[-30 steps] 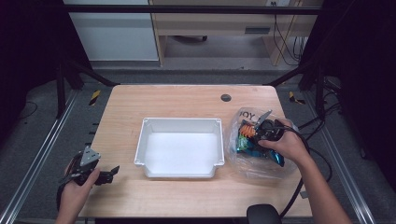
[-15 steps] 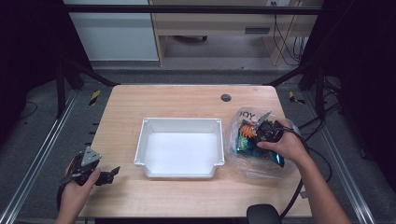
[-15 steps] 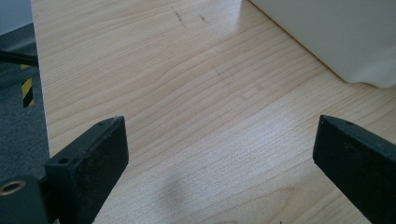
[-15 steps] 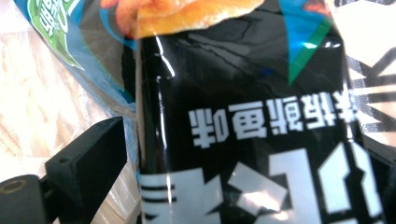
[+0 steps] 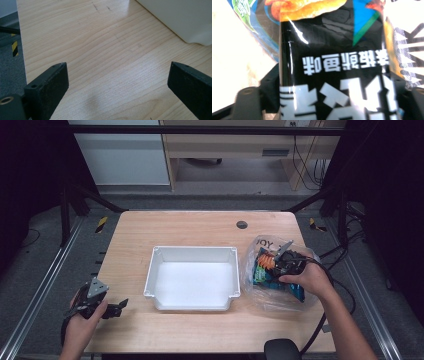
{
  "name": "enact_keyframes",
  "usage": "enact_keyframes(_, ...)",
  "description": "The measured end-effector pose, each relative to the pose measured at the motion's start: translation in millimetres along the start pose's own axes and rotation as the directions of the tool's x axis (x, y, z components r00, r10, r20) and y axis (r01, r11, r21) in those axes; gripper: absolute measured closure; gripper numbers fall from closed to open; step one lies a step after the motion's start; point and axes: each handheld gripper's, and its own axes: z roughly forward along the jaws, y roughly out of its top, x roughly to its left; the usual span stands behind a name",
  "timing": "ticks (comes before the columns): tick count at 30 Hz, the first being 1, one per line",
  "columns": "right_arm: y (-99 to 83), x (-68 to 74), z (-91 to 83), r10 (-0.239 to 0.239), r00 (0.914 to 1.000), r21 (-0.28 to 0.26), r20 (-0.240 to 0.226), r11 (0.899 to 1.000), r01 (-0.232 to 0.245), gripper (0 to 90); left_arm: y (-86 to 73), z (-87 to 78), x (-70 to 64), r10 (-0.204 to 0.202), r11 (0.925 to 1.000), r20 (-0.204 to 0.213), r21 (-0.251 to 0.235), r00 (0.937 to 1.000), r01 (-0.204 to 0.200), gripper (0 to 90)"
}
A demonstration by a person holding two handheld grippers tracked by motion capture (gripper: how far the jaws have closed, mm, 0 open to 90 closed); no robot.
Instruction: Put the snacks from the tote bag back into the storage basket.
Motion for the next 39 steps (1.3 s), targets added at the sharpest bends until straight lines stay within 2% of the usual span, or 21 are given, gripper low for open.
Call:
enact_keyframes(3, -4.5, 1.2, -6.3, -0.034, 0.9994, -0.016, 0.000, 0.999, 0.034, 32.7, 0.0, 0.5, -0.1, 0.000, 1.0000, 0.000, 0.002, 1.0000, 0.000, 3.0)
enact_keyframes(8, -7.9, 3.6, -17.2, -0.028, 0.9996, -0.035, -0.008, 0.999, 0.027, 39.4, -0.1, 0.5, -0.2, 0.001, 1.0000, 0.000, 0.005, 1.0000, -0.001, 3.0)
enact_keyframes(13, -9.7, 7.0, -26.5, -0.024, 0.9997, -0.055, 0.011, 0.998, 0.025, 40.2, -0.1, 0.8, -0.4, 0.000, 1.0000, -0.001, 0.005, 1.0000, 0.000, 3.0)
enact_keyframes(14, -9.1, 8.0, -32.5, -0.015, 0.9997, -0.081, 0.021, 0.997, 0.017, 40.3, -0.1, 1.0, -0.5, 0.001, 1.0000, 0.000, 0.006, 1.0000, -0.001, 3.0)
enact_keyframes(16, -7.7, 9.3, -38.0, -0.011, 0.9993, -0.097, 0.035, 0.995, 0.014, 40.3, 0.0, 1.1, -0.6, 0.002, 1.0000, 0.000, 0.005, 1.0000, -0.002, 3.0)
enact_keyframes(19, -6.2, 9.8, -42.0, -0.017, 0.9982, -0.102, 0.058, 0.995, 0.023, 40.3, 0.0, 0.7, -0.7, 0.002, 1.0000, 0.000, 0.004, 1.0000, -0.002, 3.0)
enact_keyframes(22, -4.7, 9.4, -47.7, -0.002, 0.9973, -0.125, 0.074, 0.992, 0.011, 40.4, -0.1, 0.5, -0.2, 0.000, 1.0000, 0.000, 0.003, 1.0000, 0.000, 3.0)
enact_keyframes(25, -4.2, 8.9, -51.5, 0.009, 0.9945, -0.124, 0.105, 0.992, 0.004, 40.7, -0.1, 0.6, 0.0, 0.002, 1.0000, 0.001, 0.006, 1.0000, -0.002, 3.0)
enact_keyframes(34, -4.3, 15.0, -70.0, 0.028, 0.9897, -0.194, 0.141, 0.981, 0.000, 40.8, -0.2, 0.6, 0.0, 0.001, 1.0000, 0.000, 0.008, 1.0000, -0.001, 3.0)
enact_keyframes(36, -5.9, 16.7, -76.7, 0.049, 0.9873, -0.221, 0.151, 0.975, -0.014, 40.8, -0.2, 0.9, -0.4, 0.001, 1.0000, 0.000, 0.009, 1.0000, -0.001, 3.0)
enact_keyframes(38, -6.7, 17.0, -79.1, 0.053, 0.9871, -0.226, 0.151, 0.974, -0.018, 40.9, -0.2, 1.0, -0.6, 0.002, 1.0000, 0.001, 0.007, 1.0000, -0.002, 3.0)
enact_keyframes(39, -8.3, 17.1, -82.6, 0.071, 0.9861, -0.250, 0.150, 0.968, -0.031, 41.0, -0.1, 0.9, -0.5, 0.001, 1.0000, 0.001, 0.007, 1.0000, -0.001, 3.0)
